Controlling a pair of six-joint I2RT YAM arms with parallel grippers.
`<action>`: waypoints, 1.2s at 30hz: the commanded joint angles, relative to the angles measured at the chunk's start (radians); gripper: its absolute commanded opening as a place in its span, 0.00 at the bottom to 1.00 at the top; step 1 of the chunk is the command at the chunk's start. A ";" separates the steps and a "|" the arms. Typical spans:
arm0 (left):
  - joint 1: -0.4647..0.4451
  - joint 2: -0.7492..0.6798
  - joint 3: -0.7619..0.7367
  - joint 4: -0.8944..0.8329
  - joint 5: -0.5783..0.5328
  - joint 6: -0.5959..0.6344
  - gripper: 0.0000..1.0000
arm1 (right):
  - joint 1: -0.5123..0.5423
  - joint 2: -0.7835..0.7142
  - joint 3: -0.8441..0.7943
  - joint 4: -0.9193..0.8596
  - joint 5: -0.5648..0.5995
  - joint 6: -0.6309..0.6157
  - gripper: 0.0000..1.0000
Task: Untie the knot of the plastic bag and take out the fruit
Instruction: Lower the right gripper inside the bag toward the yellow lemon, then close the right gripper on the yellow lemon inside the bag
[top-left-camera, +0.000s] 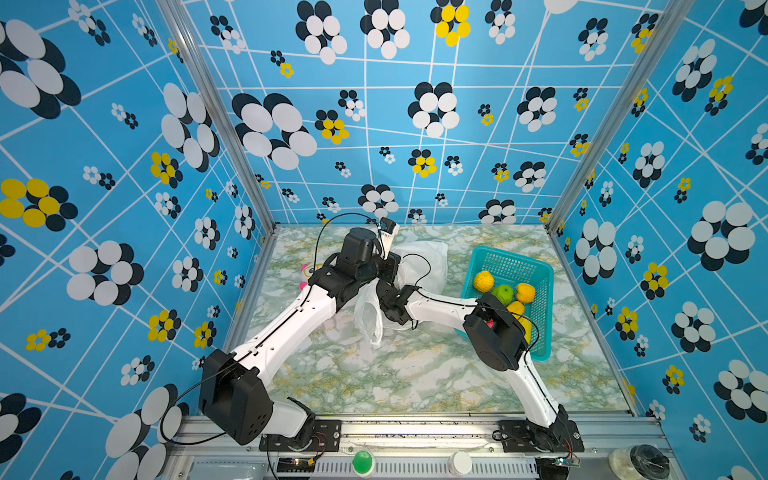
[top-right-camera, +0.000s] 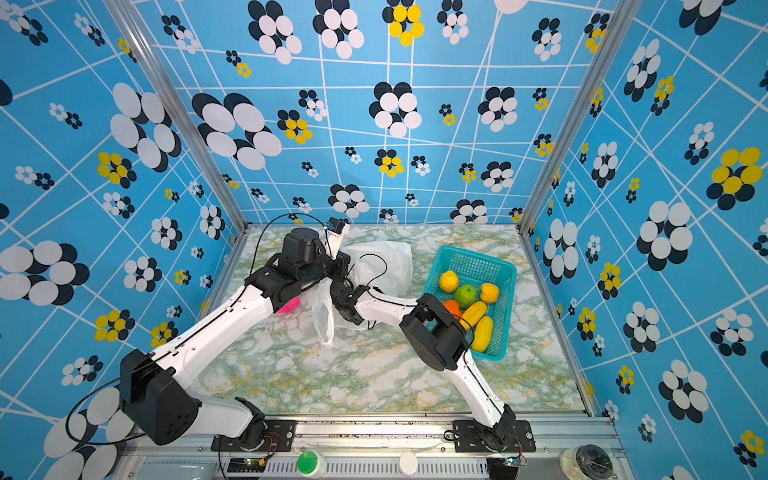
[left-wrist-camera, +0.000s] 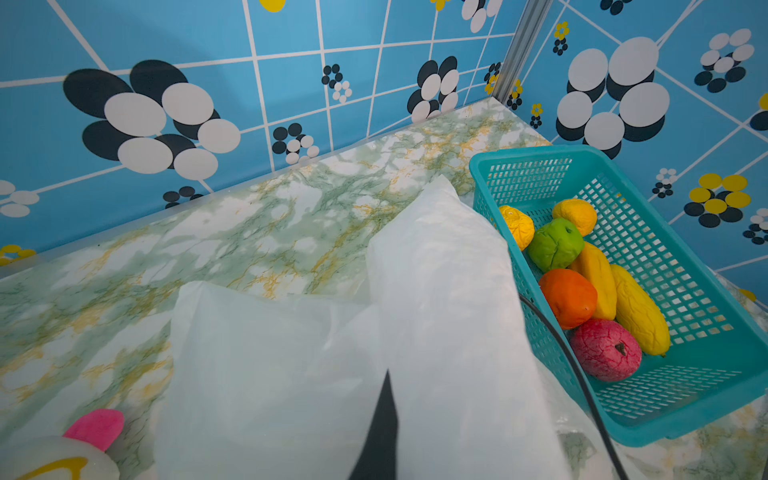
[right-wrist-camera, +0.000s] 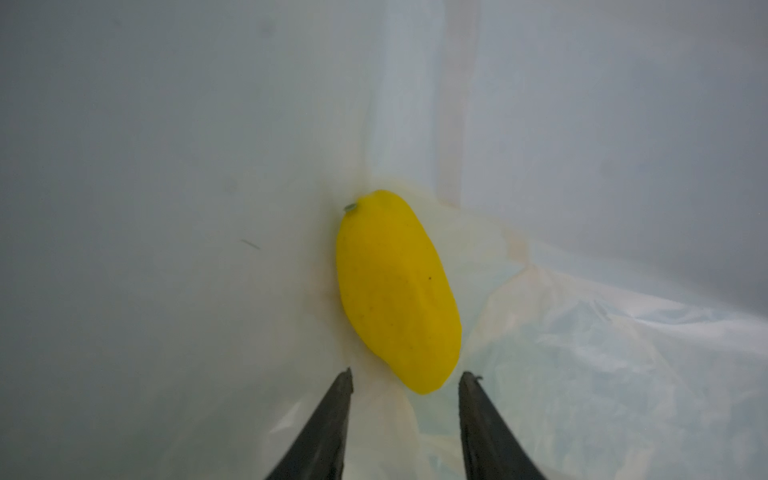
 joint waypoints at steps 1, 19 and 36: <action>-0.010 -0.038 -0.020 0.034 0.011 0.019 0.00 | -0.006 0.043 0.045 -0.086 0.070 0.009 0.49; -0.030 -0.050 -0.026 0.034 0.008 0.031 0.00 | -0.059 0.139 0.119 -0.048 -0.077 -0.025 0.65; -0.033 -0.042 -0.021 0.034 -0.005 0.036 0.00 | -0.106 0.196 0.207 -0.161 -0.102 0.033 0.31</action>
